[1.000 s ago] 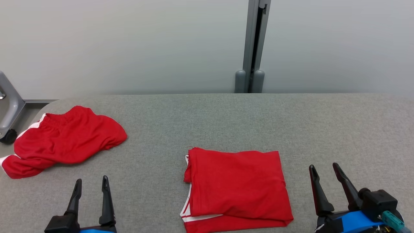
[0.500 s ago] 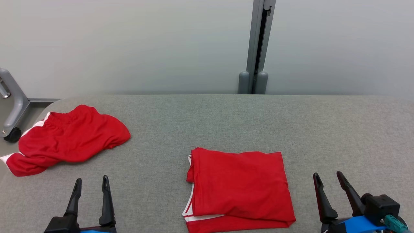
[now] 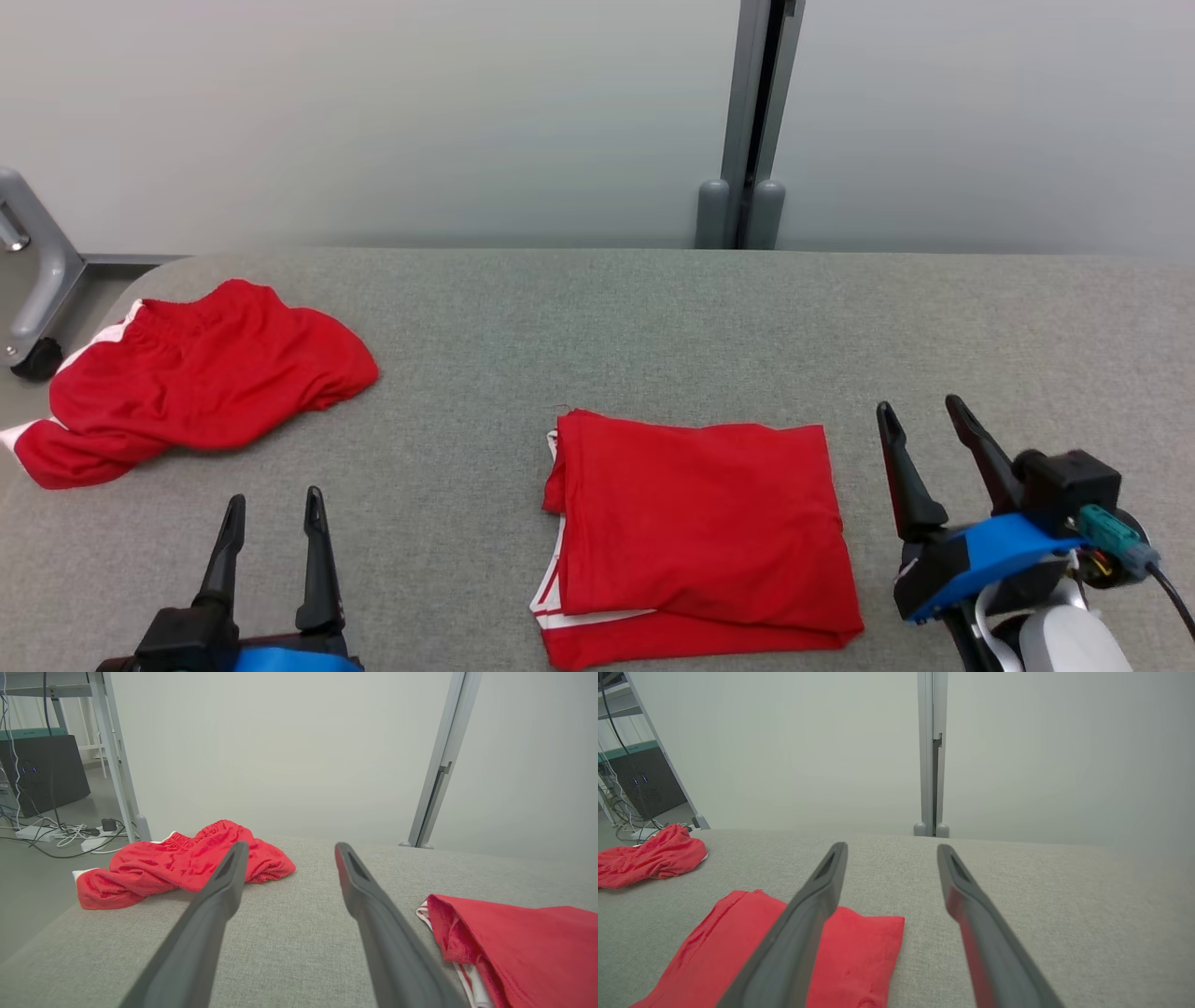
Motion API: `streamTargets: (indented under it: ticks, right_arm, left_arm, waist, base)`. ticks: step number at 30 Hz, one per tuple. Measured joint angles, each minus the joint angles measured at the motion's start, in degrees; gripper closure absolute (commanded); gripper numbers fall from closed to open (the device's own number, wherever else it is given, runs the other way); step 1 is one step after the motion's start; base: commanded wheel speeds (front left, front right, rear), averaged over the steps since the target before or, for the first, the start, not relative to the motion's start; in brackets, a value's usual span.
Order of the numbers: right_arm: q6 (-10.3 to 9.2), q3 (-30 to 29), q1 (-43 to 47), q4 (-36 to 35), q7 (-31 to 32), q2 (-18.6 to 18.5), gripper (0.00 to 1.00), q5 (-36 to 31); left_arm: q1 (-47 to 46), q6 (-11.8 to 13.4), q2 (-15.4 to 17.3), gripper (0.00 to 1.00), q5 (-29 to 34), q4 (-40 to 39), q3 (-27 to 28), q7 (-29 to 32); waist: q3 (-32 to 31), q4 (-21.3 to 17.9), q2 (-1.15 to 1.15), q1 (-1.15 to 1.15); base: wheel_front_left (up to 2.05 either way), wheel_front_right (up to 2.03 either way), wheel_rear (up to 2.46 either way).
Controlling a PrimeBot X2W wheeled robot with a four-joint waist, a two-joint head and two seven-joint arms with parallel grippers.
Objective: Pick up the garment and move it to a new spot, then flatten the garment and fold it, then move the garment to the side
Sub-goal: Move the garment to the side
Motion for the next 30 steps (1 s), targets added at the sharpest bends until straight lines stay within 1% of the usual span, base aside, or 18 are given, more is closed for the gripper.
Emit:
streamTargets:
  ticks: [4, 8, 16, 21, 25, 26, 27, 28, 30]
  right_arm:
    - [0.0, 1.23, -4.47, 3.23, 1.35, 0.01, 0.0, -0.46]
    - [0.0, 1.63, -6.77, 8.56, 1.86, 0.0, 0.0, -1.92]
    - [0.0, 2.27, -7.37, 20.11, 0.12, 0.0, 0.0, -2.45]
    - [0.0, 3.83, -7.4, 25.7, -0.94, 0.0, 0.0, -2.19]
    - [-0.01, 5.22, -8.03, 28.18, -2.3, -0.11, 0.0, -1.48]
    - [-0.08, 5.95, -8.26, 28.49, -2.68, -0.32, 0.55, -0.33]
    - [-0.09, 6.54, -8.5, 28.8, -3.03, -0.35, 0.97, 0.4]
    - [-0.09, 7.01, -8.71, 29.13, -3.36, -0.33, 1.0, 0.6]
    - [-0.08, 7.37, -9.39, 29.62, -4.09, -0.16, 1.0, 0.93]
  left_arm:
    - [-1.76, -0.01, -0.05, 0.0, -0.19, -0.02, -0.64, 0.0]
    - [-3.57, -0.02, -0.09, 0.0, -0.58, 0.03, -0.99, 0.0]
    - [-5.76, -0.19, -0.16, 0.0, -1.15, 0.77, -1.14, 0.0]
    - [-6.55, -0.25, -0.22, 0.0, -1.21, 0.78, -1.16, 0.0]
    - [-6.99, -0.47, -0.24, 0.0, -1.33, 1.1, -1.29, 0.0]
    - [-7.06, -0.51, -0.24, 0.0, -1.35, 1.13, -1.31, 0.0]
    - [-7.09, -0.52, -0.26, 0.0, -1.48, 1.18, -1.29, 0.0]
    - [-7.1, -0.51, -0.27, 0.0, -1.55, 1.23, -1.26, 0.0]
    - [-7.19, -0.51, -0.29, 0.0, -1.66, 1.35, -1.18, -0.01]
  waist:
    - [1.83, 0.55, 0.0, 0.0]
    - [3.72, 1.55, 0.0, 0.01]
    - [6.89, 3.32, 0.0, 0.0]
    - [8.02, 3.72, 0.0, 0.01]
    - [8.52, 3.94, 0.0, 0.01]
    - [8.57, 3.91, 0.0, 0.01]
    - [8.59, 3.84, 0.0, 0.01]
    - [8.62, 3.69, 0.0, 0.01]
    - [8.73, 3.25, 0.0, 0.01]
  base:
    - [0.0, 0.0, 0.0]
    - [0.0, 0.0, 0.0]
    - [0.0, 0.0, 0.0]
    - [0.0, 0.0, 0.0]
    - [0.0, 0.0, 0.0]
    - [0.0, 0.0, 0.0]
    - [0.0, 0.0, 0.0]
    - [0.0, 0.0, 0.0]
    - [0.0, 0.0, 0.0]
